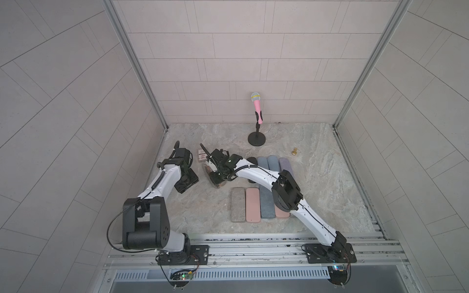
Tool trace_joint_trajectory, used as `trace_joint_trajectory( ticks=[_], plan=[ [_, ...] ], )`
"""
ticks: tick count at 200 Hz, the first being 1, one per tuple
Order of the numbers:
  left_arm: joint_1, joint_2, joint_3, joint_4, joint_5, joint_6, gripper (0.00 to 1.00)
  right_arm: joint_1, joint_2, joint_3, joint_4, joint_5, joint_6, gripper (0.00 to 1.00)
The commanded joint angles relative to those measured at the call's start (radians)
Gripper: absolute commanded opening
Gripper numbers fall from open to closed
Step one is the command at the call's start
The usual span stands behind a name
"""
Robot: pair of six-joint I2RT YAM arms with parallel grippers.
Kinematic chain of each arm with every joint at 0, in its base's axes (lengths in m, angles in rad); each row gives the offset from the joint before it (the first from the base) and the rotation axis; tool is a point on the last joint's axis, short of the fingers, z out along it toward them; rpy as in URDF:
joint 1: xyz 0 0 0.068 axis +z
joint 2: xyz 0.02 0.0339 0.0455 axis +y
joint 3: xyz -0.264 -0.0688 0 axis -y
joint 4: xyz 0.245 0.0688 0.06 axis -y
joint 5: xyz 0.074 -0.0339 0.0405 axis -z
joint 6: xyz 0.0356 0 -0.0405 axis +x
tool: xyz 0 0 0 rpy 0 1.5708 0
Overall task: Close the glasses case
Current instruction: Adjust the glasses case.
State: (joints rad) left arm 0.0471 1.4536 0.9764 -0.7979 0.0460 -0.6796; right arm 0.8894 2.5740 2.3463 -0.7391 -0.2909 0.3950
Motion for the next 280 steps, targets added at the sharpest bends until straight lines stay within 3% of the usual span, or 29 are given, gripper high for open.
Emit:
trace_joint_trajectory(
  ticks=[1,166,280],
  plan=[
    [0.009,0.011,-0.013,-0.005,-0.001,0.014,0.53,-0.003,0.012,0.015,-0.032,0.007,-0.015,0.17],
    [0.009,0.028,-0.024,0.014,0.019,0.015,0.53,0.004,-0.105,0.008,-0.089,0.081,-0.074,0.12],
    [0.008,0.032,-0.027,0.016,0.020,0.017,0.52,0.002,-0.071,0.018,-0.120,0.151,-0.116,0.12]
  ],
)
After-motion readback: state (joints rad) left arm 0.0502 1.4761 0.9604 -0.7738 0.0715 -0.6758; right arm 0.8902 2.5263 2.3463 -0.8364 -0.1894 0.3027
